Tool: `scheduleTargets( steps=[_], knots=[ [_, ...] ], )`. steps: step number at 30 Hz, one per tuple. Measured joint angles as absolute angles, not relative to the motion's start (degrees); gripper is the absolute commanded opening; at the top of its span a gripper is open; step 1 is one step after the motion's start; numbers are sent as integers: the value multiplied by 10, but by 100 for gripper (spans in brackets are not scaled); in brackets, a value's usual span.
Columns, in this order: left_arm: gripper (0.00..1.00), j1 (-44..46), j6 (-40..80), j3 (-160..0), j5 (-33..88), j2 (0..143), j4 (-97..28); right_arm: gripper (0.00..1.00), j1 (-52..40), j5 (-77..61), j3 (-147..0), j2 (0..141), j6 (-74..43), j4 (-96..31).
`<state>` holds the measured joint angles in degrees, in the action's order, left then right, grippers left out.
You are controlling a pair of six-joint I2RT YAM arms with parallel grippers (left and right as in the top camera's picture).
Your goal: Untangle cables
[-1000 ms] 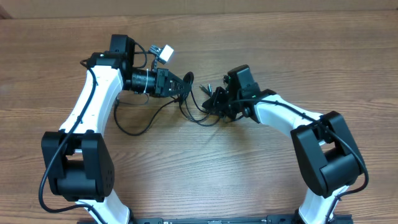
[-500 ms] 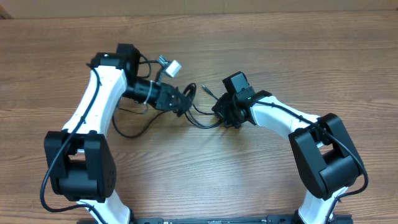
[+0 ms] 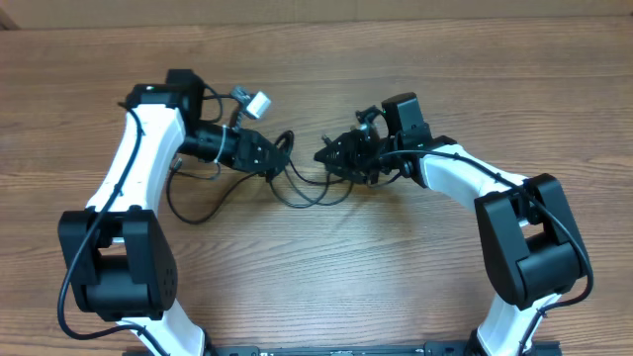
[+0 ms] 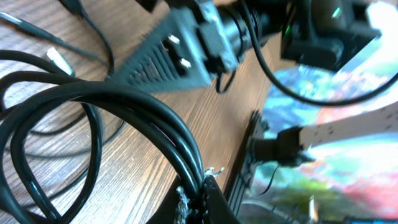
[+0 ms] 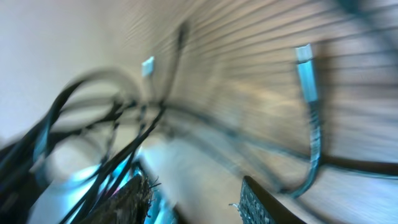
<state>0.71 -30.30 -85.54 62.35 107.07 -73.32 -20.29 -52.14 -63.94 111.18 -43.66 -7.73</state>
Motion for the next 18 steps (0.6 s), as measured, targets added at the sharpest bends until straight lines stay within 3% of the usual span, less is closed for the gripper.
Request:
scheduleTargets(
  steps=[5, 12, 18],
  knots=[
    [4, 0, -226, -855, 674, 1071, -719, 39, -224, -612, -638, 1112, -493, 1],
    [4, 0, -93, -855, 695, 1071, -683, 34, -261, -635, -635, 1112, -672, 186],
    [4, 0, -37, -855, 710, 1071, -683, 29, -262, -599, -635, 1112, -726, 188]
  ],
)
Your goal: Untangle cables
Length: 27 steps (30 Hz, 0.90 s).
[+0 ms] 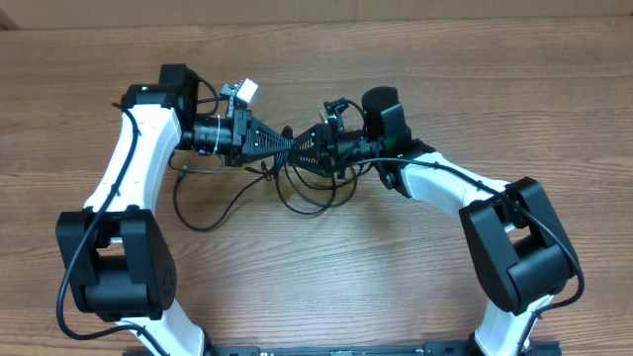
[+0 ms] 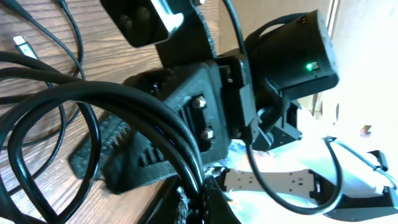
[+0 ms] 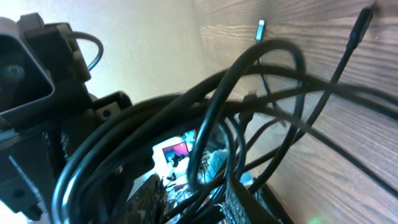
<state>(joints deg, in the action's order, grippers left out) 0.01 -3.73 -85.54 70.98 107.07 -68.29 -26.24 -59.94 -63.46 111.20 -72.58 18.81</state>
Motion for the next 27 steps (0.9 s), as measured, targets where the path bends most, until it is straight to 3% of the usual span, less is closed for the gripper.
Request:
scheduleTargets(
  steps=[2, 4, 5, 12, 21, 27],
  knots=[
    [4, 0, -32, -855, 726, 1071, -683, 25, -265, -582, -635, 1112, -733, 189],
    [4, 0, -30, -855, 741, 1071, -683, 6, -270, -560, -635, 1112, -735, 189],
    [4, 0, -30, -855, 744, 1071, -683, 4, -271, -552, -635, 1112, -736, 185],
    [4, 0, -29, -855, 674, 1071, -677, 4, -249, -549, -635, 1112, -727, 118],
    [4, 0, -46, -855, 651, 1071, -674, 4, -195, -566, -635, 1112, -629, -23],
    [4, 0, -46, -855, 651, 1071, -674, 5, -195, -566, -635, 1112, -618, -25]
  ],
)
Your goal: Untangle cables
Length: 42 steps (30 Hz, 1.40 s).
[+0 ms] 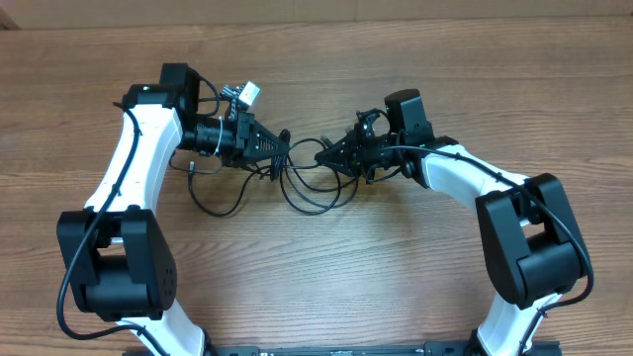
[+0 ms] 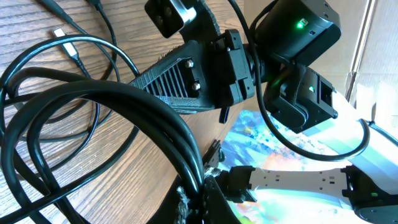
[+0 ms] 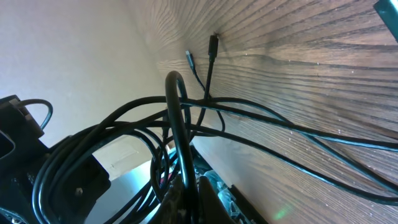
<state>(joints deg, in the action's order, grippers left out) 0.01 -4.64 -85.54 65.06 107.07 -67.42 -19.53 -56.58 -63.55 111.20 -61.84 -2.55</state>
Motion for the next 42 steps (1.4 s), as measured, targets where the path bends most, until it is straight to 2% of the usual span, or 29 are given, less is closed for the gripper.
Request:
scheduleTargets(
  steps=[1, 2, 5, 6, 11, 17, 21, 22, 24, 25, 26, 28, 31, 33, 34, 37, 40, 42],
  knots=[
    [4, 0, -46, -855, 651, 1071, -674, 15, -195, -566, -635, 1112, -618, -25],
    [4, 0, -46, -855, 651, 1071, -674, 30, -195, -566, -635, 1112, -618, -25],
    [4, 0, -44, -855, 651, 1071, -674, 52, -198, -566, -635, 1112, -611, -23],
    [4, 0, -36, -855, 650, 1071, -672, 57, -199, -565, -635, 1112, -604, -22],
    [4, 0, 38, -855, 639, 1071, -635, 67, -208, -573, -635, 1112, -522, -23],
    [4, 4, 141, -855, 496, 1071, -621, 68, -208, -616, -635, 1112, -390, -71],
    [4, 39, 168, -855, 387, 1071, -621, 68, -207, -505, -636, 1113, -373, -181],
    [4, 51, 172, -855, 365, 1071, -618, 67, -207, -473, -637, 1113, -378, -207],
    [4, 91, 183, -855, 314, 1071, -602, 54, -207, -382, -636, 1114, -408, -255],
    [6, 122, 192, -855, 284, 1071, -591, 53, -207, -364, -636, 1114, -416, -262],
    [8, 142, 200, -855, 261, 1071, -588, 52, -208, -340, -638, 1113, -433, -269],
    [25, 176, 213, -855, 218, 1072, -588, 52, -214, -293, -644, 1109, -466, -287],
    [42, 216, 225, -855, 181, 1075, -602, 51, -218, -254, -646, 1107, -498, -292],
    [58, 233, 226, -855, 157, 1077, -615, 50, -218, -238, -646, 1103, -508, -296],
    [60, 236, 225, -855, 150, 1077, -618, 50, -218, -235, -646, 1103, -510, -296],
    [60, 236, 226, -855, 116, 1077, -632, 51, -218, -226, -646, 1101, -513, -296],
    [41, 236, 225, -855, 80, 1077, -634, 50, -218, -221, -646, 1101, -514, -296],
    [41, 236, 225, -855, 65, 1077, -630, 51, -218, -221, -646, 1101, -514, -296]
  ],
)
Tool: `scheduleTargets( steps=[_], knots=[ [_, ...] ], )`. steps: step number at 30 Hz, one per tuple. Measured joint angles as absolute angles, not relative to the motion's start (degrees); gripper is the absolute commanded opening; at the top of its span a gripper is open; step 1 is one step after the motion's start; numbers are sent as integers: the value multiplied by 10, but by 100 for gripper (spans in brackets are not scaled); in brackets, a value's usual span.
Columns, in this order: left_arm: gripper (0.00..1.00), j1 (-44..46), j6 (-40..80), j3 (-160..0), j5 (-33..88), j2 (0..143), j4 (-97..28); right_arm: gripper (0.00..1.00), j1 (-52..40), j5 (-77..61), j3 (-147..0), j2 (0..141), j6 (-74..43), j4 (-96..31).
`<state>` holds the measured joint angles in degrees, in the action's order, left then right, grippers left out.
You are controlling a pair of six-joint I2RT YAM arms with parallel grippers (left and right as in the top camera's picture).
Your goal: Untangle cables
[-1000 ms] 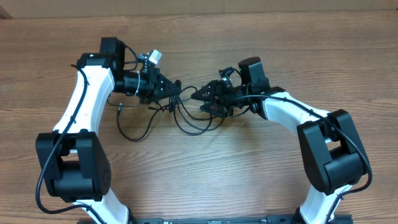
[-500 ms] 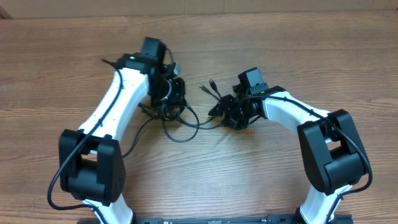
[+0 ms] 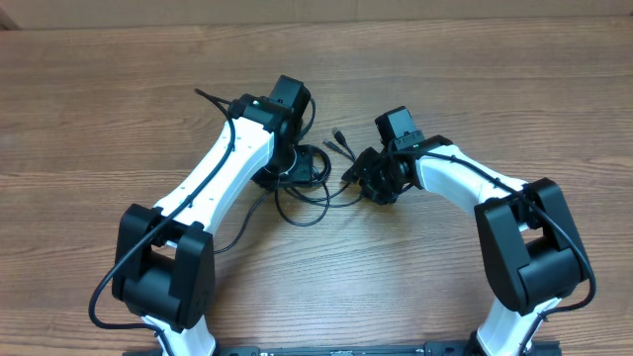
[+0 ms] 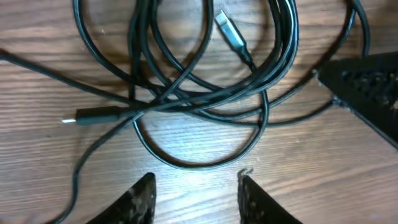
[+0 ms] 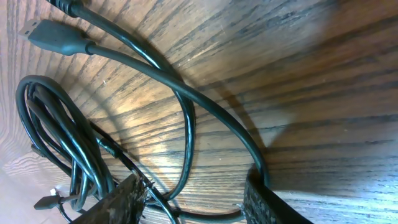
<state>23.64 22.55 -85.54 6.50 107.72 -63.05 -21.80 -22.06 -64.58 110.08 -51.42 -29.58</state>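
A tangle of thin black cables [image 3: 302, 195] lies flat on the wooden table, with looped strands [image 4: 205, 93] and a silver-tipped plug [image 4: 229, 31] in the left wrist view. My left gripper [image 3: 280, 168] [image 4: 196, 182] hovers over the loops, open, nothing between its fingers. My right gripper [image 3: 362, 180] [image 5: 194, 190] is low at the tangle's right edge, open; slack cable strands [image 5: 186, 124] run across the gap between its fingers, and one cable touches the right finger. A black USB plug [image 5: 53, 31] lies ahead of it.
Two loose plug ends [image 3: 336, 138] point toward the far side of the table [image 3: 514, 89]. One strand trails off left under my left arm [image 3: 223, 178]. The right gripper's finger [image 4: 367, 81] shows in the left wrist view.
Both grippers have let go of the cables, which now lie on the table. My left arm has swung right and stands over the tangle; the right gripper has dropped to the table beside it.
At first each gripper held part of the tangle, apart from each other. Then they were close together, then apart again with cables stretched between them. Now the cables lie released in a loose heap and both grippers are open.
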Motion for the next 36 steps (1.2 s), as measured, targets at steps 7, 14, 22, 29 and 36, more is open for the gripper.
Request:
scheduleTargets(
  steps=[7, 14, 22, 29, 36],
  knots=[
    [40, 236, 290, -838, -76, 1077, -586, 52, -218, -220, -646, 1101, -514, -295],
    [21, 236, 301, -736, -97, 1080, -484, 52, -218, -218, -647, 1101, -514, -295],
    [24, 234, 266, -725, -141, 1080, -555, 52, -218, -218, -647, 1101, -515, -295],
    [37, 187, 235, -740, -140, 1080, -599, 59, -218, -217, -647, 1101, -515, -295],
    [44, 185, 218, -809, 23, 1080, -516, 60, -218, -207, -648, 1097, -512, -296]
  ],
)
